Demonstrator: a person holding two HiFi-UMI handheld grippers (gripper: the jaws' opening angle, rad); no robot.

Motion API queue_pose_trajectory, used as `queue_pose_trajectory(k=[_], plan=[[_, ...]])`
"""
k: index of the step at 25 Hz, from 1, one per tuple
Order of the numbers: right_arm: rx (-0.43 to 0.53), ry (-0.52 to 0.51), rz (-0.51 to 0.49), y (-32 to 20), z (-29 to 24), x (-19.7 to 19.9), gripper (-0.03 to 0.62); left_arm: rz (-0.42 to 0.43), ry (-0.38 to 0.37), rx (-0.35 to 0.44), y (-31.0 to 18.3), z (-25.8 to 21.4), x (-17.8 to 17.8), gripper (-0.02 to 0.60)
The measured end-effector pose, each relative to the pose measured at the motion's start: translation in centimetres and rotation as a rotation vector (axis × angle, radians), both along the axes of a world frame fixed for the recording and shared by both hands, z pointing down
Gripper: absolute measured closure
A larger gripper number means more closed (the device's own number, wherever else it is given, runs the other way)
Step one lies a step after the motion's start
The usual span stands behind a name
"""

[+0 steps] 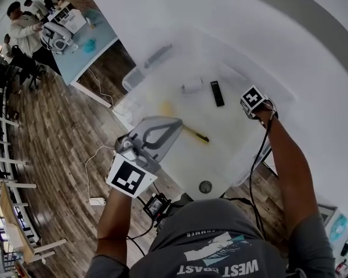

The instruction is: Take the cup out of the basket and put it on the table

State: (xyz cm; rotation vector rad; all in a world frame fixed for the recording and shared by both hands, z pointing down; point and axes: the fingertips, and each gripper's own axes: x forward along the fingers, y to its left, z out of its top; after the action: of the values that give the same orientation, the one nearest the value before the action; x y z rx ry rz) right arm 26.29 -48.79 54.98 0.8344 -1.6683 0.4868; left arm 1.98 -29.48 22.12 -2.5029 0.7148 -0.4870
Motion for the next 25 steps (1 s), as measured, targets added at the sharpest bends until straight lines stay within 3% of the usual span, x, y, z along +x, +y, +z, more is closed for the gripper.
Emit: queue_pose_trajectory(k=[6, 10, 13, 14, 17, 20, 25], plan=[[0.164, -0.065, -0.066, -0.4, -6.2, -2.0, 0.566, -0.027, -0.002, -0.006, 0.6, 0.2, 1.1, 0.572], [0.277, -0.131, -0.119, 0.9, -10.5, -1.8, 0.566, -0.035, 0.015, -0.001, 1.7, 0.2, 4.0, 0.572], [0.231, -0.201, -0.128, 4.1, -12.5, -0.1, 0.566, -0.122, 0.055, -0.087, 2.1, 0.6, 6.7, 0.572], [0.26, -0.21, -0.141, 4.0, -14.1, 0.2, 0.566, -0.145, 0.063, -0.107, 1.8, 0.4, 7.2, 0.572], [0.485, -0.239, -0.223, 2.4, -21.2, -2.0, 0.566, -0.101, 0.064, -0.025, 1.1, -1.4, 6.7, 0.572], [0.556, -0.286, -0.262, 5.3, -24.4, -5.4, 0.566, -0.074, 0.028, 0.035, 2.8, -1.6, 4.9, 0.572], [0.634, -0.354, -0.342, 9.4, -28.3, -7.6, 0.566, -0.108, 0.017, 0.03, 4.7, -1.4, 4.7, 0.572]])
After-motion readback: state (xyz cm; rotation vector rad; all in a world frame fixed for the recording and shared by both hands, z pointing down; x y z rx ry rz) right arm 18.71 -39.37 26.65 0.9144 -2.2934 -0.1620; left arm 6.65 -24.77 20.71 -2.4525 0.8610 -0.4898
